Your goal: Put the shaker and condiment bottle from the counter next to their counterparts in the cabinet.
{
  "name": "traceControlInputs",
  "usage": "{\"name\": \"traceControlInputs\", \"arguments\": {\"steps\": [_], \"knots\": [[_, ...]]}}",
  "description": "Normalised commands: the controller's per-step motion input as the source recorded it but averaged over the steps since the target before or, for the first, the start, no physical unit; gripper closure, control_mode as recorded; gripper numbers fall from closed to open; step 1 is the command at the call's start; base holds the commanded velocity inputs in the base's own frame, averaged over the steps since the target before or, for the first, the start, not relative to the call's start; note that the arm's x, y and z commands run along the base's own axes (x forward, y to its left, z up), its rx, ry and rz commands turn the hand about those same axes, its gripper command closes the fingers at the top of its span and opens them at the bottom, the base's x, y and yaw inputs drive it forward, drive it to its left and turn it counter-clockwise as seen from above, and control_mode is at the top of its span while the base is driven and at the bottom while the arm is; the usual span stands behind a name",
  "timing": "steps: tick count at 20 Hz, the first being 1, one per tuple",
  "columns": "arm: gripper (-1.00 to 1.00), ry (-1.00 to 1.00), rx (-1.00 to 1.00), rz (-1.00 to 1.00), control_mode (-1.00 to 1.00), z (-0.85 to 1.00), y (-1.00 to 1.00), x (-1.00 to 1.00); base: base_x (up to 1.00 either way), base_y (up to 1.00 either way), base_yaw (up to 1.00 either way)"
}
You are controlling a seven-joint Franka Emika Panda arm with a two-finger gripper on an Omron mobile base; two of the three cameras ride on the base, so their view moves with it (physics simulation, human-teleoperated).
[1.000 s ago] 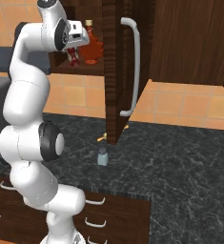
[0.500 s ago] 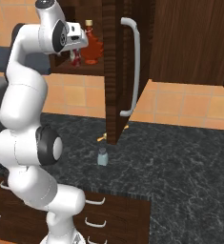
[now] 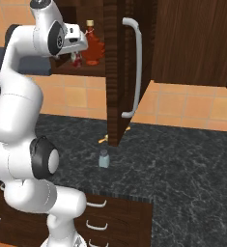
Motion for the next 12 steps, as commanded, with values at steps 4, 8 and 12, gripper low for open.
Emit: {"name": "traceControlInputs", "arguments": {"steps": [4, 8, 12], "knots": [[-1.00, 0.00, 0.00, -0.09, -1.00, -0.05, -0.24, -0.38, 0.00, 0.00, 0.00], [-1.00, 0.00, 0.00, -0.09, -1.00, -0.26, -0.22, -0.54, 0.00, 0.00, 0.00], [-1.00, 0.00, 0.02, -0.12, -1.00, -0.33, -0.27, -0.77, 0.00, 0.00, 0.00]]}}
